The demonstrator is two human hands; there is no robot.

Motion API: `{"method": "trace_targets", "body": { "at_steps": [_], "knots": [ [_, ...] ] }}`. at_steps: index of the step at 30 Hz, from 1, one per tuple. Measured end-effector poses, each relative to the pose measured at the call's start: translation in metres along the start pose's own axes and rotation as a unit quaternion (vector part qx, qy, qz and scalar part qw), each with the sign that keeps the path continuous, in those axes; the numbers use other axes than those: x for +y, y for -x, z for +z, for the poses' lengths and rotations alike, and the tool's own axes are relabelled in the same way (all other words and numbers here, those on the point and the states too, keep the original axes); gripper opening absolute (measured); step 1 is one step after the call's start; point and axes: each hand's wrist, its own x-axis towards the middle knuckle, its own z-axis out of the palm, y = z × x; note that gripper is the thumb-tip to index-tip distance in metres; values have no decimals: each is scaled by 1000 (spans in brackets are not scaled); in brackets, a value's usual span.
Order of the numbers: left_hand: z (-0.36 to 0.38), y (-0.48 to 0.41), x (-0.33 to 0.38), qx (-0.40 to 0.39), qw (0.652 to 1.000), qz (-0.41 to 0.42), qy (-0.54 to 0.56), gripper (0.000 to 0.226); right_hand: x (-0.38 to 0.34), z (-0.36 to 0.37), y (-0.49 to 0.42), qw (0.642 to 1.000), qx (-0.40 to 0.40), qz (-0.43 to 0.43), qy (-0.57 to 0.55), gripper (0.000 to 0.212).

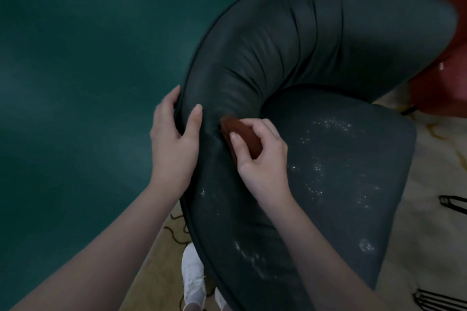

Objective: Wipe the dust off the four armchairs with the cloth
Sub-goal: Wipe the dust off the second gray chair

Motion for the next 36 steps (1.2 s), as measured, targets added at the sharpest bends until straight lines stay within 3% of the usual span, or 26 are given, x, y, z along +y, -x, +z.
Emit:
{"method": "trace_targets", "body": {
  "at_steps": [4,9,11,19,24,31,33,36],
  "knots": [
    [0,-1,0,-4,1000,-7,-7,49,-11,2,4,997,-15,-69,11,16],
    [-1,-1,1,-15,999,-20,31,49,13,-19,-7,995,51,78,-44,19],
    [-1,-1,1,-17,999,-19,39,49,17,-17,-8,993,39,105,-34,18],
    [-1,-3,-1,-15,999,-10,43,47,-11,-21,29,994,-70,-79,37,13],
    [-1,-3,-3,-16,997,-17,70,45,-9,-8,3,995,0,-86,47,16],
    [-1,-4,-8,-22,994,-37,104,47,-8,-21,35,985,-90,-134,55,17],
    [-2,-4,-7,-27,991,-54,118,48,-8,-27,31,990,-91,-100,29,19],
    [-6,-2,-7,-18,989,-68,132,52,-11,-23,15,999,-32,-39,7,21]
  ]
}}
